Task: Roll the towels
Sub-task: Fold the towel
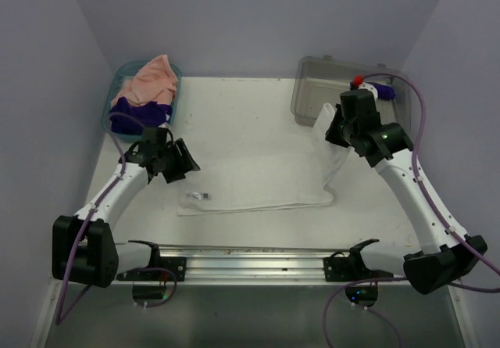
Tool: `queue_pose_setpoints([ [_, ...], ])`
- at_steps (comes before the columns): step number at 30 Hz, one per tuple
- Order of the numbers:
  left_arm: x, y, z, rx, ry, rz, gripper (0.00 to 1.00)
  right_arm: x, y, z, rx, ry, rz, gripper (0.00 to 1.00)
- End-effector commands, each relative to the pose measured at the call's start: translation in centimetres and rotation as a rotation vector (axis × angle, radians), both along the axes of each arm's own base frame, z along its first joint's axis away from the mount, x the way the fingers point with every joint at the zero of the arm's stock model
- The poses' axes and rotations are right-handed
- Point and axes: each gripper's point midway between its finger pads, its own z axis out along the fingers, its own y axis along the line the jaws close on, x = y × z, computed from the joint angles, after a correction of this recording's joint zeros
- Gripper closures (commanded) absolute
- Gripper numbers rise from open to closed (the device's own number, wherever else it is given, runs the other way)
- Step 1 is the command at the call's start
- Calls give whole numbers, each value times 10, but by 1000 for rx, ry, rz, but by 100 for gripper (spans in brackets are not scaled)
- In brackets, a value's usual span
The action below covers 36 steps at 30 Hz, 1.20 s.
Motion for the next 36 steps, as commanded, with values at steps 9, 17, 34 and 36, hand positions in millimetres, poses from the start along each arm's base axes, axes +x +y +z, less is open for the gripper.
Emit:
queue_pose_setpoints([
  [9, -14, 52, -9, 86, 29, 52, 55, 6, 59, -5, 15, -15, 81, 100],
  [17, -44, 53, -35, 84, 107, 75, 48, 10, 62, -17, 8, 4, 85, 100],
  [34, -45, 39, -44, 13, 137, 34, 96, 15, 63, -15, -2, -6, 87, 100],
  [36, -45, 40, -44, 23, 149, 35, 100, 15, 64, -13, 0, -11, 95, 100],
])
